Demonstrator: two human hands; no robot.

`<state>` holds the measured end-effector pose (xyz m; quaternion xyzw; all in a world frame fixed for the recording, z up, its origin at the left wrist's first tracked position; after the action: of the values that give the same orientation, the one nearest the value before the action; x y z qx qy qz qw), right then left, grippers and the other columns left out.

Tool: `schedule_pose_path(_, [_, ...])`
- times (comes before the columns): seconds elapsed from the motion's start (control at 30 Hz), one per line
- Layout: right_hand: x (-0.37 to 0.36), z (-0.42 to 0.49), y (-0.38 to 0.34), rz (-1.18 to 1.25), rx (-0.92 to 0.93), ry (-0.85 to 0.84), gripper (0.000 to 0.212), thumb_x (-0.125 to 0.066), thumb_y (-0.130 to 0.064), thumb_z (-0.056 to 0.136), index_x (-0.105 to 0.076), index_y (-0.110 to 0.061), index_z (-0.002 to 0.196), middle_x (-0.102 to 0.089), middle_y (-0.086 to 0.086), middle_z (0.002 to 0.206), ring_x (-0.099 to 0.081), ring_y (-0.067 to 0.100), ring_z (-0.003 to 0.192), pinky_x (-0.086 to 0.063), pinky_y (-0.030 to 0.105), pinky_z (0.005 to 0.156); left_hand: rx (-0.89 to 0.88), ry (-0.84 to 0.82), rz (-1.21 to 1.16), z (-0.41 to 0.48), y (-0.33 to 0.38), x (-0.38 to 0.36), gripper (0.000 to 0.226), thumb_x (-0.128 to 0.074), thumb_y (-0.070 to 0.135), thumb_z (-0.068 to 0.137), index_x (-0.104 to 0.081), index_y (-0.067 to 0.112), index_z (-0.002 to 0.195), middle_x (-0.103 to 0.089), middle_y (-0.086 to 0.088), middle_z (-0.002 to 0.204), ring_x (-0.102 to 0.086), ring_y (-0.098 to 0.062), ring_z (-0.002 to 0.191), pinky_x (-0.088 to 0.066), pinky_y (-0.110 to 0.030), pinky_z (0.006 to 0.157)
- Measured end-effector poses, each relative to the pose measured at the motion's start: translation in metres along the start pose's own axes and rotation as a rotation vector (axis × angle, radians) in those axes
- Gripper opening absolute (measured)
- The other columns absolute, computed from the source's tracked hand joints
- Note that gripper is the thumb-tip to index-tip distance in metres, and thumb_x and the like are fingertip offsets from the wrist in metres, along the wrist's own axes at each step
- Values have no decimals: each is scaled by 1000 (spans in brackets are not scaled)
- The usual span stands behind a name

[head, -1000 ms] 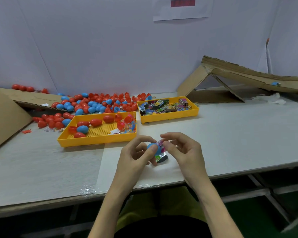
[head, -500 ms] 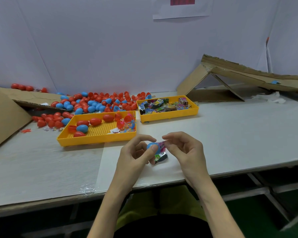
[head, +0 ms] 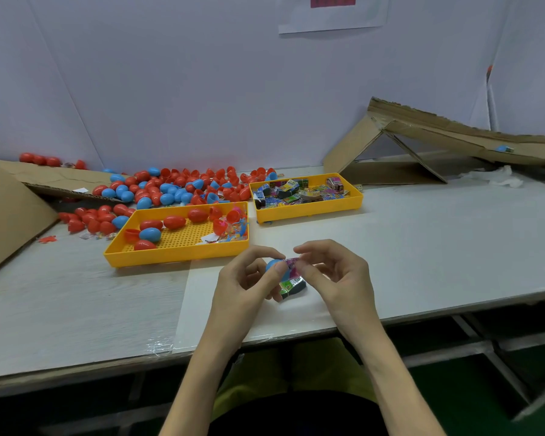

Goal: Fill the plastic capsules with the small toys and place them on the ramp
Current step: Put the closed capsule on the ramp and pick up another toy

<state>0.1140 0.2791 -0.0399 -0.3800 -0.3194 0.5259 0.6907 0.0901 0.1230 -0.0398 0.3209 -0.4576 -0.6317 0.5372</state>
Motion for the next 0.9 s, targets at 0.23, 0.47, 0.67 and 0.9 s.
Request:
schedule_pose_path(0.23, [-2, -3, -3, -134, 54, 117, 25, -80, -20, 82, -66, -32, 98, -67, -9, 99, -65, 12, 84, -52, 17, 66, 13, 51, -4, 2, -2, 3, 8, -66, 39, 87, -69, 33, 93, -72, -2, 75, -70, -19, 66, -58, -27, 63])
schedule_pose_path(0.47, [-13, -19, -10, -249, 86, 254, 10, -75, -32, 84, -65, -32, 83, -68, -17, 81, -66, 5, 79, -48, 8, 67, 21, 83, -50, 2, -3, 5, 11, -65, 40, 86, -68, 32, 93, -72, -3, 77, -70, -19, 66, -55, -24, 61])
schedule_pose_path(0.67, [-39, -35, -6, -246, 90, 325, 23, -80, -22, 82, -66, -29, 99, -67, -16, 94, -66, 0, 83, -48, 3, 67, 33, 121, -103, 2, -6, 9, 13, -65, 39, 87, -69, 30, 96, -75, -3, 85, -67, -20, 69, -55, -28, 61])
schedule_pose_path(0.9, [-51, -44, -6, -337, 176, 295, 20, -68, -27, 88, -75, -20, 106, -66, -12, 109, -62, 0, 104, -52, 12, 87, 24, 146, -130, 2, -5, 11, 11, -66, 40, 88, -69, 33, 96, -75, -3, 85, -70, -17, 73, -56, -25, 60])
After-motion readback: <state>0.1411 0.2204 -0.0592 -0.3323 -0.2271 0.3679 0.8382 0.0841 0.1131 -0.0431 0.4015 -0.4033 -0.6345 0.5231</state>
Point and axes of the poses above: each hand's wrist, its own z-axis towards the middle knuckle, its own x-axis out of the back of the hand, y = z × x, the point moved 5 cm from there along z, towards the middle knuckle
